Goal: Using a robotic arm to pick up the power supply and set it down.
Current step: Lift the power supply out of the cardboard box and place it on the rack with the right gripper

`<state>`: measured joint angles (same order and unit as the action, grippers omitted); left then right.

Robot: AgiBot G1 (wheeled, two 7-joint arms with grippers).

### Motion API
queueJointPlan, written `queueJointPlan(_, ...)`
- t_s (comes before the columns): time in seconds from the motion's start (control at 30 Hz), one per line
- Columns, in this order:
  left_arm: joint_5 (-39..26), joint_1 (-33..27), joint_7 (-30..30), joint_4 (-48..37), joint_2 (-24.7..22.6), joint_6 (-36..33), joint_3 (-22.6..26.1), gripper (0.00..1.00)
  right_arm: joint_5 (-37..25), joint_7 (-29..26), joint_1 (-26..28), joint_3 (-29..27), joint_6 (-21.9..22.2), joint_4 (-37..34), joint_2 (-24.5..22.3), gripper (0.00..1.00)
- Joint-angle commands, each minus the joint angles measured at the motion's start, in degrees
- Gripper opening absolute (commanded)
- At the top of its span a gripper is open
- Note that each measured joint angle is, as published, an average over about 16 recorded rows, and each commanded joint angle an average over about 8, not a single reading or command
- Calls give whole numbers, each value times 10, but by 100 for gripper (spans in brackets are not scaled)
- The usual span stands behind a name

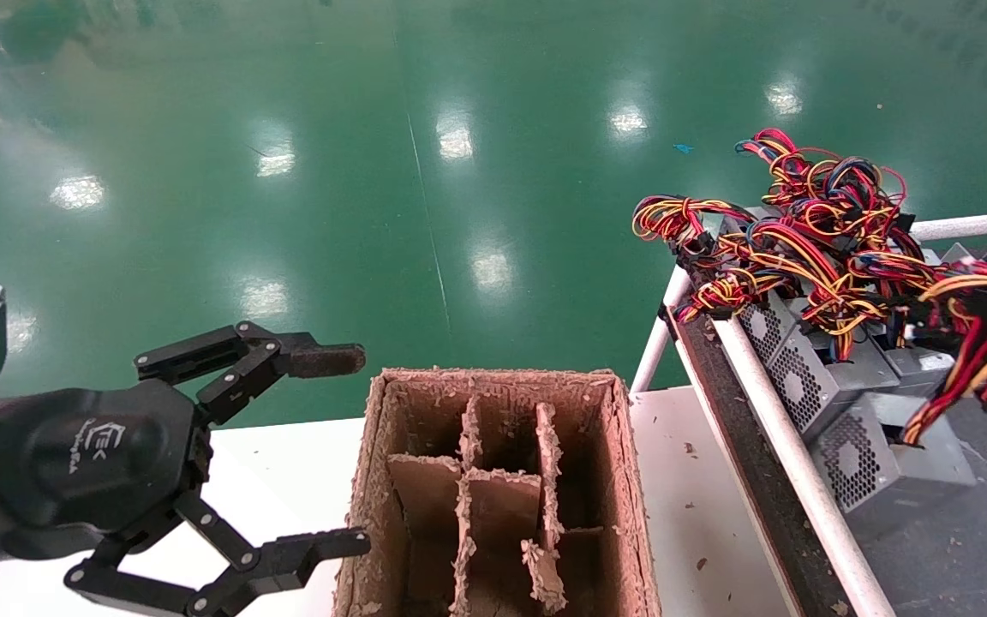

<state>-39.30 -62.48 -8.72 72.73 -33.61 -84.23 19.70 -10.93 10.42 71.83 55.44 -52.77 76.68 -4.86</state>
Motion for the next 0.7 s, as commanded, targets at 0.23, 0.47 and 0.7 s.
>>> queueJointPlan(0.23, 0, 0, 0, 0, 0, 0, 0, 100, -97, -82, 21, -50, -3, -5, 41, 42)
queueJointPlan(0.47, 0, 0, 0, 0, 0, 0, 0, 100, -154, -138, 39, -68, -14, -14, 62, 100)
queueJointPlan(0.7, 0, 0, 0, 0, 0, 0, 0, 100, -184, -168, 54, -77, -29, -21, 74, 100)
